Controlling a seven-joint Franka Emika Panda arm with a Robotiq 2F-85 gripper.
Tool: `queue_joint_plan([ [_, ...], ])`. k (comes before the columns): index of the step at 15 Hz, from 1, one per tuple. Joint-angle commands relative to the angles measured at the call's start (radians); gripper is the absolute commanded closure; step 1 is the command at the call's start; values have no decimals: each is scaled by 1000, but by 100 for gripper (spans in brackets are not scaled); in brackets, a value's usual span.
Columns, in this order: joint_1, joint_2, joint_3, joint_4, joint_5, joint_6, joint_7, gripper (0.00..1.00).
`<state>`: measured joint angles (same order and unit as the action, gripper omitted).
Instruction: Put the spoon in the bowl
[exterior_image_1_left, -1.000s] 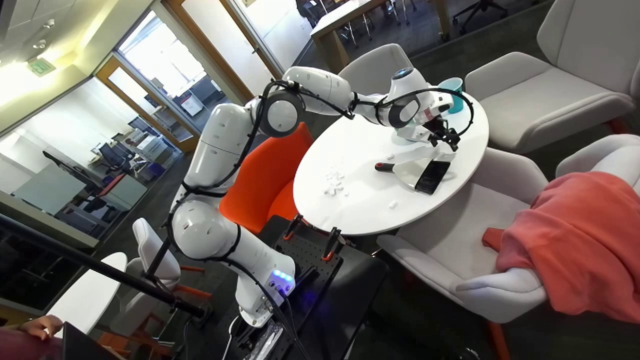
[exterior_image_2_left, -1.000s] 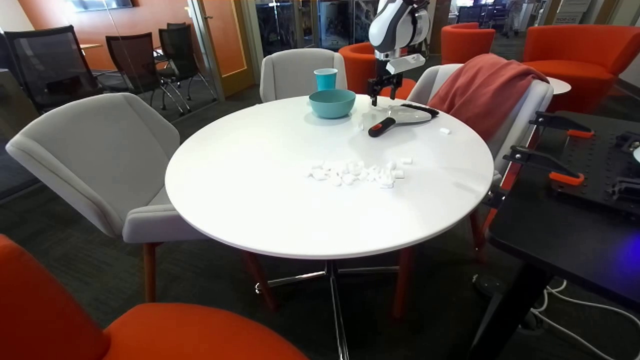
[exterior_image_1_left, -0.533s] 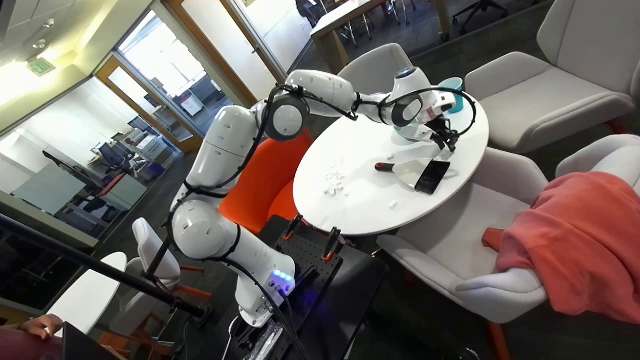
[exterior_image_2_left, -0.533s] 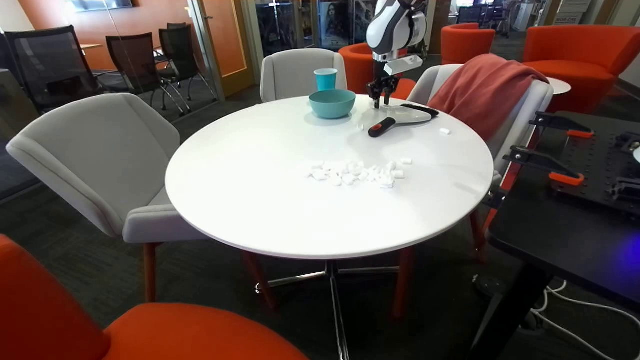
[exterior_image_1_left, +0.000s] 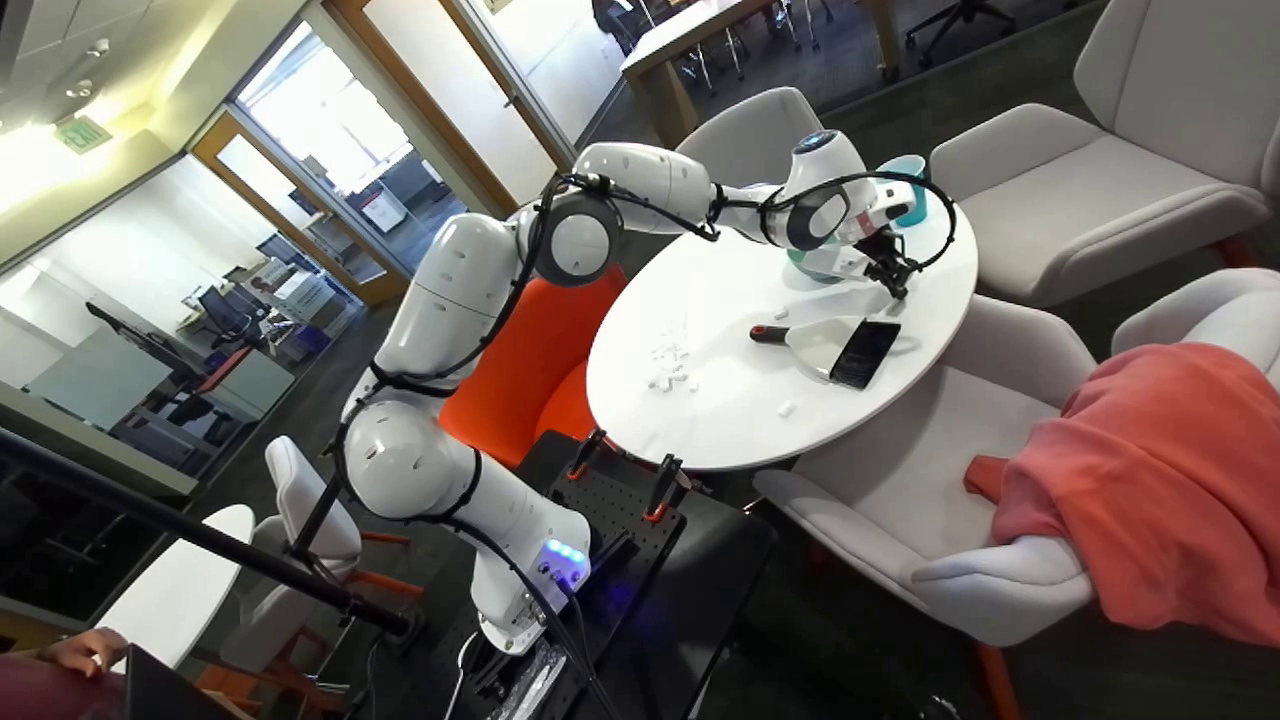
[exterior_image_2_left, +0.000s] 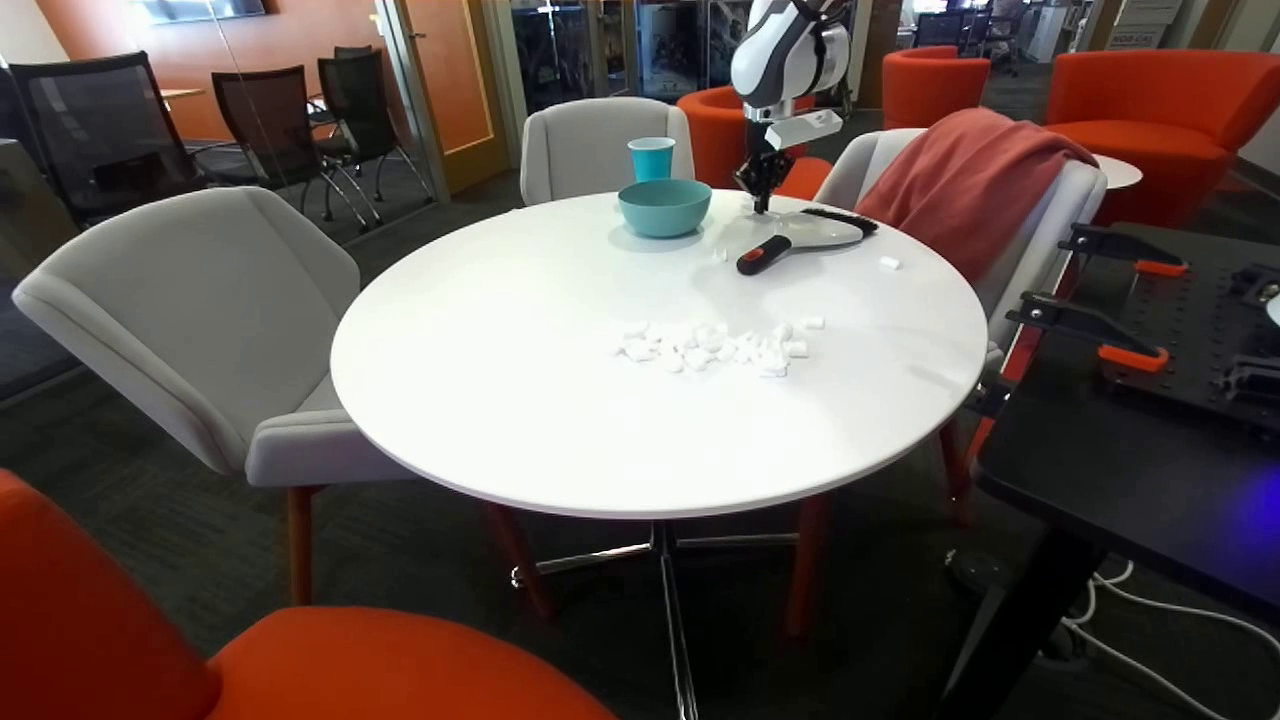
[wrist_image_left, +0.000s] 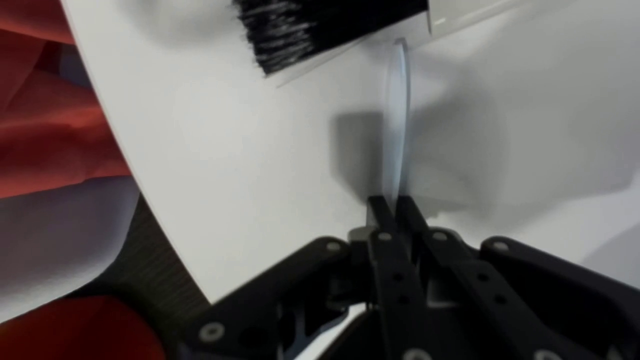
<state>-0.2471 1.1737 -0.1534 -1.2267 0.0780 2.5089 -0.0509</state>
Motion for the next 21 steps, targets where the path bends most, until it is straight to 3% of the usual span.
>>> queue_joint_plan([
  [1,4,-27,-1,-7,-22,-22,33,99],
  [7,9,-262,21,-245,16,42,-29,99],
  [11,-18,-420,84,-388,5,46,-94,99],
  [13,-41,-477,142,-436,16,28,-190,99],
  [16,-55,-497,215,-452,24,42,-313,99],
  [21,-41,-420,301,-357,41,26,-425,99],
])
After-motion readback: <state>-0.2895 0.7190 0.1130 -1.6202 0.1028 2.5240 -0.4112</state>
